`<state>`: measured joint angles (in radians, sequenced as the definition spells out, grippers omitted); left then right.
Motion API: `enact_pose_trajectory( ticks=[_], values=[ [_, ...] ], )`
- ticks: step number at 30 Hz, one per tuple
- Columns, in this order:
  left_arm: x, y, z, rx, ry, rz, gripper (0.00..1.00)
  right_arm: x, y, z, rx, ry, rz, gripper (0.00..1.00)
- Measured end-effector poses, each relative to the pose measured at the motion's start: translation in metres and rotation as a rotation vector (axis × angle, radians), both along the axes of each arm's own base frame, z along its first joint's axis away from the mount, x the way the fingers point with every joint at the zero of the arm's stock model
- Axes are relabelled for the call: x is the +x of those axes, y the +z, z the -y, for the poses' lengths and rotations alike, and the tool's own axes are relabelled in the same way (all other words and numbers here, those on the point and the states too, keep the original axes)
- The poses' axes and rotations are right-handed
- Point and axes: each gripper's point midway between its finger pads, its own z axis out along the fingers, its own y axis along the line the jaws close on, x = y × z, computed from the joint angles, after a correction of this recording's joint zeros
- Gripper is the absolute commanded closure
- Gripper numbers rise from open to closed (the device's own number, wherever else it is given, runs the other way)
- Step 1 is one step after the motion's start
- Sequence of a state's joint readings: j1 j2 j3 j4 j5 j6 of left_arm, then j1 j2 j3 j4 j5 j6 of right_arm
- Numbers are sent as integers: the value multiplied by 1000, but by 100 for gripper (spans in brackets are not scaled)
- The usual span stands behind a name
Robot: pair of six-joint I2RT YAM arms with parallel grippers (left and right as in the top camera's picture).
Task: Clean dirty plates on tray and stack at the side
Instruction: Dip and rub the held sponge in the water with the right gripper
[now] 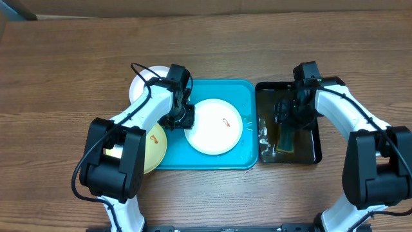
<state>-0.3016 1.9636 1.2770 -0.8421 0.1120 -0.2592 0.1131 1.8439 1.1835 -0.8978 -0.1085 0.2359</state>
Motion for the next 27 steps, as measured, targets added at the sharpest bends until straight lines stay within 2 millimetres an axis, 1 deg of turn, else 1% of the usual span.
enact_pose_trajectory(
  ticks=[1,2,4,5,8,10,11,14,17,20,21,22,24,25,27],
  values=[
    [0,0,0,0,0,0,60,3,0,0,2,0,13,33],
    [-1,0,0,1,0,-2,60,2,2,0,0,0,3,33],
    [-1,0,0,1,0,-5,59,-10,9,1,-3,0,-58,33],
    [-1,0,-1,2,0,-6,59,-15,18,1,-5,0,-93,33],
    [-1,0,-1,2,0,-6,57,-16,41,0,-6,0,-125,32],
    [-2,0,-1,2,0,-7,56,-22,49,1,-9,1,-153,32],
    [-2,0,-1,3,0,-8,56,-29,49,2,-12,0,-183,32],
    [-5,0,-2,7,0,-20,57,-44,41,3,-18,-7,-233,31],
    [-6,0,-2,11,0,-23,64,-62,22,5,-21,-19,-282,29],
    [-6,-1,-3,16,0,-23,65,-83,4,5,-14,-26,-339,29],
    [-6,-1,-3,16,0,-23,67,-89,1,4,-9,-29,-354,30],
    [-6,-1,-4,17,0,-22,71,-93,-3,4,-6,-29,-362,33],
    [-5,-1,-3,16,3,-17,79,-98,-9,3,0,-30,-369,44],
    [-4,-1,-3,12,1,-14,84,-100,-11,3,4,-30,-371,47],
    [-3,-1,-1,2,-2,-12,87,-100,-16,2,13,-28,-363,57]
  ],
)
